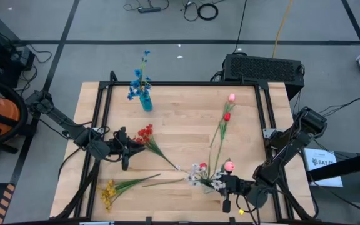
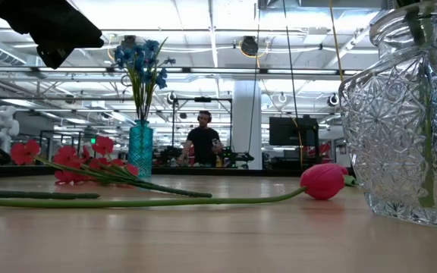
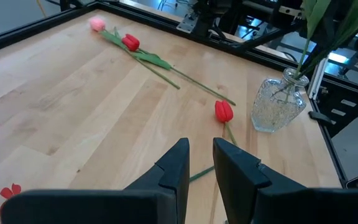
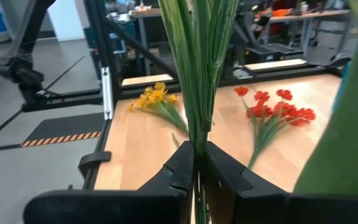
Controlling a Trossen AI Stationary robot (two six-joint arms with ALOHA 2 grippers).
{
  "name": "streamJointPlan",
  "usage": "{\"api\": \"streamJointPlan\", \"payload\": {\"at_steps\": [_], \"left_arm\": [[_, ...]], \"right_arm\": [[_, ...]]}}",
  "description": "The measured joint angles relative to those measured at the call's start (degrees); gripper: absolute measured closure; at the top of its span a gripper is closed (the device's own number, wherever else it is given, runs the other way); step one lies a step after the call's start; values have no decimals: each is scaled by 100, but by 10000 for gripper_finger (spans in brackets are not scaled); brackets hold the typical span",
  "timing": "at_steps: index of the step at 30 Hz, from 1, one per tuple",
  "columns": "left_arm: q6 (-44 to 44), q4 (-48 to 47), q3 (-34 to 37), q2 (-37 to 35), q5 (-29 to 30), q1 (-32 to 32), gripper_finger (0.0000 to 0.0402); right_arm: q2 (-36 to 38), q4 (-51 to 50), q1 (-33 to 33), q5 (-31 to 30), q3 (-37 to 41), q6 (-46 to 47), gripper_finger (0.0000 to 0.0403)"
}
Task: Sort flowers into vase by color
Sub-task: Put the white flower into the transparent vase
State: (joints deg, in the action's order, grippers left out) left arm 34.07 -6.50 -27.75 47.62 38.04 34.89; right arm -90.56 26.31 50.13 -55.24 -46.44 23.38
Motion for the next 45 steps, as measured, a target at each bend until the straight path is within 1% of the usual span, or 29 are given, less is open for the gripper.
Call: {"api": "streamJointPlan", "payload": {"at_steps": [6,10,12,16,25,31,34,45], "left_arm": [[0,0,0,0,0,2,324],[-1,0,0,0,0,2,324],[0,0,0,0,0,2,324],[-1,0,0,0,0,1,324],[-1,0,0,-1,-1,2,324],[-1,0,0,-2,-2,2,324],[-2,-1,0,-2,-2,2,324],[-5,-4,0,-2,-2,1,324]], "right_arm": [[2,-13,-184,496,-1,44,380],[2,-295,-297,960,-4,478,379],[2,-412,-311,1093,-4,651,373],[15,-459,-299,1224,-4,749,348],[49,-513,-276,1219,-4,692,270],[372,-997,-277,1370,-4,675,238],[658,-1385,-278,1439,-7,912,234],[1523,-2601,-278,2898,-7,1839,249]]}}
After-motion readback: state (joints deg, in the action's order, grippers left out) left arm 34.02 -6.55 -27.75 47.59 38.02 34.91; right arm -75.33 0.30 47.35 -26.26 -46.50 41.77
